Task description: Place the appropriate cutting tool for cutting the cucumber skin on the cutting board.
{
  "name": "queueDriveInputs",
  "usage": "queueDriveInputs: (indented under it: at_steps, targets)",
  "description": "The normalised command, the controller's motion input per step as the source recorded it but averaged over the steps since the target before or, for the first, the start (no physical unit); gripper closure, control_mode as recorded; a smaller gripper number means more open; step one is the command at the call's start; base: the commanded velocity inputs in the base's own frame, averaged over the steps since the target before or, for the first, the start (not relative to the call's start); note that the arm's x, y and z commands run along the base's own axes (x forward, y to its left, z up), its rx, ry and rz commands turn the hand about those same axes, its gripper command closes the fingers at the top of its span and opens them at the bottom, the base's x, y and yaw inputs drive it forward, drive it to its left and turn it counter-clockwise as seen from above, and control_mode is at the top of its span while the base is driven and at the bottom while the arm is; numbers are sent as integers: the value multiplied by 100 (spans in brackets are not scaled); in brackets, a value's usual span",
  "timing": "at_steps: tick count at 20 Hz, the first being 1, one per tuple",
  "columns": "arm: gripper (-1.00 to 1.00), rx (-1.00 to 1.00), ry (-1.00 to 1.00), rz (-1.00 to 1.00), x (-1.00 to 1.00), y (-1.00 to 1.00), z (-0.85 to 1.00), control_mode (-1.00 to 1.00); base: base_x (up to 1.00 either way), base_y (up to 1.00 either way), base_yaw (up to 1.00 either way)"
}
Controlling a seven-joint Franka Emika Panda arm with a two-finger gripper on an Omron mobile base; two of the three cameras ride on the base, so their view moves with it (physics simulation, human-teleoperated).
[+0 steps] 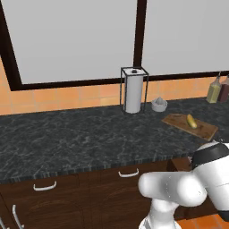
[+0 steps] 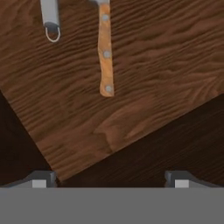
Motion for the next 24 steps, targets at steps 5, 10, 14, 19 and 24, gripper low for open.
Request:
queueDriveInputs:
  at_steps: [5, 10, 14, 19, 24]
  targets:
    - [-100, 0, 13, 0, -84, -2, -8, -100, 0, 0, 0]
    - [-100, 0, 7, 0, -68, -5, 7, -100, 0, 0, 0]
    - [-100, 7, 3, -4, 80, 0, 100, -100, 0, 0, 0]
    - [-100, 14, 8, -1, 83, -9, 23, -100, 0, 0, 0]
    - [-100, 29, 2, -1, 39, -41, -45, -100, 0, 0, 0]
